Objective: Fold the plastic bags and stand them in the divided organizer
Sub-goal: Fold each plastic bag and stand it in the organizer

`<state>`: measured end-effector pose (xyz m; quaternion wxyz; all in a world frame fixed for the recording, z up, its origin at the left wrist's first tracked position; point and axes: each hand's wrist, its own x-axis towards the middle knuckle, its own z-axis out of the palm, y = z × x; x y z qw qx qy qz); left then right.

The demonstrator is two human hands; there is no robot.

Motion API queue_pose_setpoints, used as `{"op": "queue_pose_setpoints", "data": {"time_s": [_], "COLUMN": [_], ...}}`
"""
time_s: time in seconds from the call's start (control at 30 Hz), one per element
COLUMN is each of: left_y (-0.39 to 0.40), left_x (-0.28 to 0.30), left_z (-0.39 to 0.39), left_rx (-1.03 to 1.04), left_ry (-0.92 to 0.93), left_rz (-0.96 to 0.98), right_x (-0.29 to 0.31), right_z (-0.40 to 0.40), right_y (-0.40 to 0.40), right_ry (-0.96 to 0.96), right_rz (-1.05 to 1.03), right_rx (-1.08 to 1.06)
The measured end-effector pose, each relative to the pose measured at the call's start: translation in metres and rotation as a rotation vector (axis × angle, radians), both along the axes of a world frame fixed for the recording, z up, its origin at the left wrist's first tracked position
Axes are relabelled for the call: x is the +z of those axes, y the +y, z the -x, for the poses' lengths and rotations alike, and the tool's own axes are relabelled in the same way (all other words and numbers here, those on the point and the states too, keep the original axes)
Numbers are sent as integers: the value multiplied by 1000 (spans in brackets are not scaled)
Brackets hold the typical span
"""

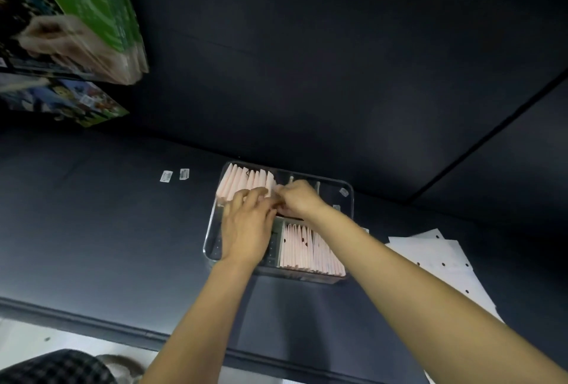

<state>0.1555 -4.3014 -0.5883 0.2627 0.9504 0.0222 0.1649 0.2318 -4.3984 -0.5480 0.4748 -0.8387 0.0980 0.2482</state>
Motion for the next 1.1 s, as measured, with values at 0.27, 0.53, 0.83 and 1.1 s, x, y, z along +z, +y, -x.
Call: {"op": "queue_pose_setpoints", "data": {"time_s": [0.27,0.53,0.83,1.1], "left_y": [-14,-125,-145,-167], "left_x": [5,-10,-72,-50], "left_z": [10,66,117,114], "left_rx": [-26,-699,-859,-864], "left_ry": [-68,33,501,479], "left_rz": [-30,-42,-271,-139], "right_x": [7,-47,-108,-80], "right_z": [65,209,262,248], "right_y": [-171,-362,-378,-346], "right_ry": [-325,-87,-406,-316], "right_rz": [83,620,327,342], "right_rx": [-33,272,118,212]}}
